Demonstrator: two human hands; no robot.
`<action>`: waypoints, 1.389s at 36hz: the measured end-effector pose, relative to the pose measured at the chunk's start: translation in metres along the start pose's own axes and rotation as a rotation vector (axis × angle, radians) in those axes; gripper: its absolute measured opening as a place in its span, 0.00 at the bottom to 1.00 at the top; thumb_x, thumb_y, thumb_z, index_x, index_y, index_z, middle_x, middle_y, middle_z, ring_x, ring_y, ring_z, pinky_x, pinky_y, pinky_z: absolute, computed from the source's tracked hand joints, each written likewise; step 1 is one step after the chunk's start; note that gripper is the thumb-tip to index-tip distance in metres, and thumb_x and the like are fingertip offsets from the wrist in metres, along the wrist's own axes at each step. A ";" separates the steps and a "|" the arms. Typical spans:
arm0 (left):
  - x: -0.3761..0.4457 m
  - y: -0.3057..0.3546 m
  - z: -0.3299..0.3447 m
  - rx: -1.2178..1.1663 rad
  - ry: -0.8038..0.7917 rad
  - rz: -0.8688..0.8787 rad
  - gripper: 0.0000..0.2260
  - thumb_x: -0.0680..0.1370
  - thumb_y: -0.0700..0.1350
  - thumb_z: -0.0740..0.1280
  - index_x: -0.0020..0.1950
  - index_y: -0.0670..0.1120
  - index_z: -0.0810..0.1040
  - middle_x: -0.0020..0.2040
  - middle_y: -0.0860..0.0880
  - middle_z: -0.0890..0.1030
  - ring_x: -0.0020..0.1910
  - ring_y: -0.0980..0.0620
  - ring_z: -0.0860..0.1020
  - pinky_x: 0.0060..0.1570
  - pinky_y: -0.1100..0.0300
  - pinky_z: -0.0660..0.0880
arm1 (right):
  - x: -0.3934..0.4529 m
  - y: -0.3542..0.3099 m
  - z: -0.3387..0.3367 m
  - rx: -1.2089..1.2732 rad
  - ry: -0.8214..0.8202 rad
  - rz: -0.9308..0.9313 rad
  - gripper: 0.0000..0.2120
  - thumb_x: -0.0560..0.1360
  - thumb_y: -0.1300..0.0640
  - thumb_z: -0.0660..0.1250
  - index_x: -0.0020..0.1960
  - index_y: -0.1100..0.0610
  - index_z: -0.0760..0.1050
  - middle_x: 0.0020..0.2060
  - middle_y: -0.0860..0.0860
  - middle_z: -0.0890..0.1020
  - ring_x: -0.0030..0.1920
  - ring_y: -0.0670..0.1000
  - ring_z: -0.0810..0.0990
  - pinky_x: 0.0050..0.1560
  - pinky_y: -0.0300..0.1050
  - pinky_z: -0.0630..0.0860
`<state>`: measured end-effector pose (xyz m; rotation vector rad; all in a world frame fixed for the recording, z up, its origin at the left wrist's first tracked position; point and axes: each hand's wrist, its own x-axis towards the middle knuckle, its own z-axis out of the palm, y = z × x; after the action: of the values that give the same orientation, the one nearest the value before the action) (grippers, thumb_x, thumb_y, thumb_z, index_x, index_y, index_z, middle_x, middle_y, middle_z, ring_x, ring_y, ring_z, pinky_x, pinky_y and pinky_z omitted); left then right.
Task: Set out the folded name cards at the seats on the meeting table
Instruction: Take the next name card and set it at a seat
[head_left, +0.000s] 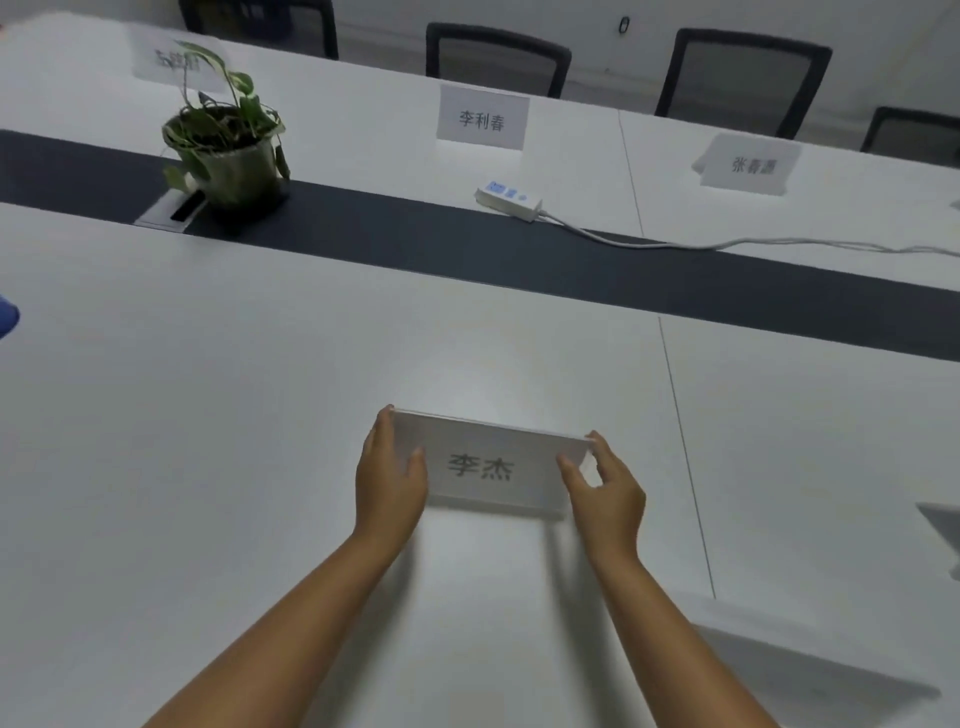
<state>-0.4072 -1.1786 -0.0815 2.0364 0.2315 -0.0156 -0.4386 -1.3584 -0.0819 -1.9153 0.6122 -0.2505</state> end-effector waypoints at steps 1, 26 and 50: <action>0.006 -0.002 0.002 0.009 -0.009 0.001 0.22 0.76 0.36 0.58 0.70 0.42 0.59 0.69 0.41 0.66 0.68 0.44 0.65 0.68 0.48 0.63 | 0.003 0.001 0.003 0.005 0.012 0.016 0.22 0.71 0.60 0.68 0.64 0.61 0.70 0.65 0.54 0.74 0.65 0.51 0.71 0.66 0.41 0.65; 0.047 -0.008 0.016 -0.141 -0.050 0.016 0.12 0.75 0.39 0.63 0.58 0.41 0.73 0.52 0.48 0.77 0.52 0.53 0.74 0.55 0.61 0.69 | 0.044 0.007 0.010 0.000 0.059 0.090 0.23 0.72 0.60 0.67 0.64 0.61 0.67 0.63 0.56 0.74 0.65 0.54 0.70 0.63 0.42 0.66; -0.054 -0.007 0.024 0.043 -0.174 0.133 0.21 0.74 0.36 0.63 0.67 0.43 0.65 0.69 0.43 0.66 0.66 0.42 0.67 0.66 0.43 0.65 | -0.056 0.019 -0.142 -0.183 0.146 0.058 0.13 0.72 0.61 0.66 0.57 0.57 0.75 0.58 0.53 0.77 0.62 0.53 0.73 0.61 0.43 0.67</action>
<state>-0.4589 -1.2046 -0.0930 2.0755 -0.0135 -0.1156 -0.5535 -1.4479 -0.0336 -2.0637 0.8106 -0.3081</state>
